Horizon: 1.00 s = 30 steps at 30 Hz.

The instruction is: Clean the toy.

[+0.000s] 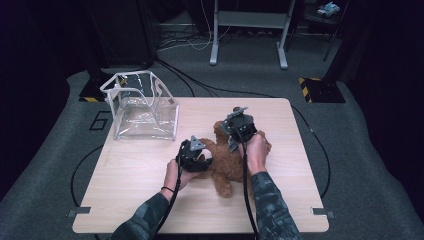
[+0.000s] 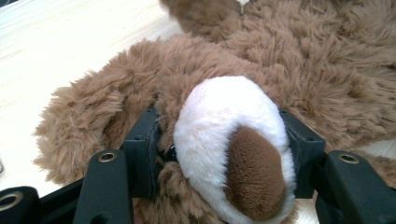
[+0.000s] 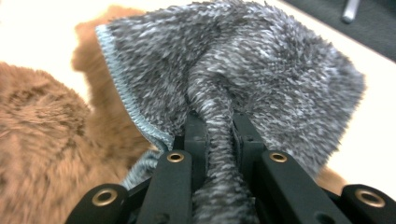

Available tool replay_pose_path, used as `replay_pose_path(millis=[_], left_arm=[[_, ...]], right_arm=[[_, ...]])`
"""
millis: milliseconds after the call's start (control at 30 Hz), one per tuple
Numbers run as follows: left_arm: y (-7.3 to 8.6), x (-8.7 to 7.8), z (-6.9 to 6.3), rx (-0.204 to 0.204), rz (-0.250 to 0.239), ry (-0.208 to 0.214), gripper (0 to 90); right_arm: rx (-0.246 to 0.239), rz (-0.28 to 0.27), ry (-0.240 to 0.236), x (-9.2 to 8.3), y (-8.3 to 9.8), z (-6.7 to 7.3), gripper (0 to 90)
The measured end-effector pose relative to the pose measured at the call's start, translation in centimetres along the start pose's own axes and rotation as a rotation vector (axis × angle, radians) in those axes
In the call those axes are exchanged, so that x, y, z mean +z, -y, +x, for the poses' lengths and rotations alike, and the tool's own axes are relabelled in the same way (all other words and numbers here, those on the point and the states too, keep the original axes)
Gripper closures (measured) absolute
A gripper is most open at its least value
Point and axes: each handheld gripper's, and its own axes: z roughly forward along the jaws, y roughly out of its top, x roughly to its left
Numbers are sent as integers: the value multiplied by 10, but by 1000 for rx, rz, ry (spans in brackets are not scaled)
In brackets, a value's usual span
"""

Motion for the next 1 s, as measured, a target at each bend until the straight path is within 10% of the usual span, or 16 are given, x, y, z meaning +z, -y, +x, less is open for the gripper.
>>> replay_pose_path(millis=[200,533,767,933,1000], left_arm=[[-2,2,0,4,2,-6,420],[-1,2,-1,20,11,-10,420],[0,1,-2,18,15,-9,420],[0,1,-1,22,11,-10,419],[0,1,-2,20,9,-14,419]], right_arm=[[49,36,-21,-12,15,-21,800],[49,90,-143,22,8,4,804],[36,62,-292,24,-3,23,805],[122,-18,-462,14,0,7,805],[111,-25,-384,6,0,2,804]])
